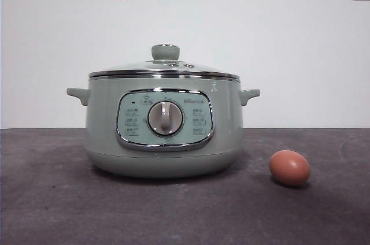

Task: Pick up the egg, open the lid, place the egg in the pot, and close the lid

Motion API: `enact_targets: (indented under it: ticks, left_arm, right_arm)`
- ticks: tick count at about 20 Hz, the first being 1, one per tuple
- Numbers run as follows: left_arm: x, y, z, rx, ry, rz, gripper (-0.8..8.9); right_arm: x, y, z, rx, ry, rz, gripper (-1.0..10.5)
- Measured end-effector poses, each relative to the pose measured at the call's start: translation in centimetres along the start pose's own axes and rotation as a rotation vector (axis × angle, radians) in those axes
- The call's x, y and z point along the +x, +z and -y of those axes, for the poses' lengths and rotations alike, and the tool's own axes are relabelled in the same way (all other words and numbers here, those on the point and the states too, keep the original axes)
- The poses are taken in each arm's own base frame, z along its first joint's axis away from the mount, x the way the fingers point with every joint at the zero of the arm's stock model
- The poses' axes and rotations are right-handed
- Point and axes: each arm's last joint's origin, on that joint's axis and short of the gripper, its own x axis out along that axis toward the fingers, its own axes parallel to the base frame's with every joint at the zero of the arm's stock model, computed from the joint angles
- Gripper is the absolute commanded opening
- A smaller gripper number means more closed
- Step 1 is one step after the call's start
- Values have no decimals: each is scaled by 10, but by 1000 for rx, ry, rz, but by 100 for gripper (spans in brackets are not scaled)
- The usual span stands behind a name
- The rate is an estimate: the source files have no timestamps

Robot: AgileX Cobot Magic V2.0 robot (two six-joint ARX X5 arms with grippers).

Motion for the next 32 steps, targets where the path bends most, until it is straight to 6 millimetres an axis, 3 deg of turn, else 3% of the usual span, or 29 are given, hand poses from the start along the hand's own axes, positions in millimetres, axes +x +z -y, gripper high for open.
enact_targets:
  ticks: [17,22,28,29,30,31,32]
  left_arm:
    - [-25,87,40,-9,-311,-249,-7]
    - [-29,101,47,-11,-362,-374,-7]
    - [-28,99,46,-6,-356,-518,13]
    - [-27,99,46,-5,-356,-520,103]
    - [-27,99,46,-4,-356,-520,270]
    - [-27,99,46,-4,-356,-519,454]
    - [-27,99,46,-4,-356,-519,554]
  right_arm:
    - [-8,101,-49,-103,257,-484,-11]
    - [-14,119,-57,-179,265,-625,-11]
    - [-21,116,-57,-239,278,-705,11]
    - [-21,116,-57,-243,279,-702,40]
    - [-20,116,-57,-244,279,-699,154]
    - [-20,117,-57,-244,279,-690,323]
    - [-19,118,-58,-243,279,-682,503]
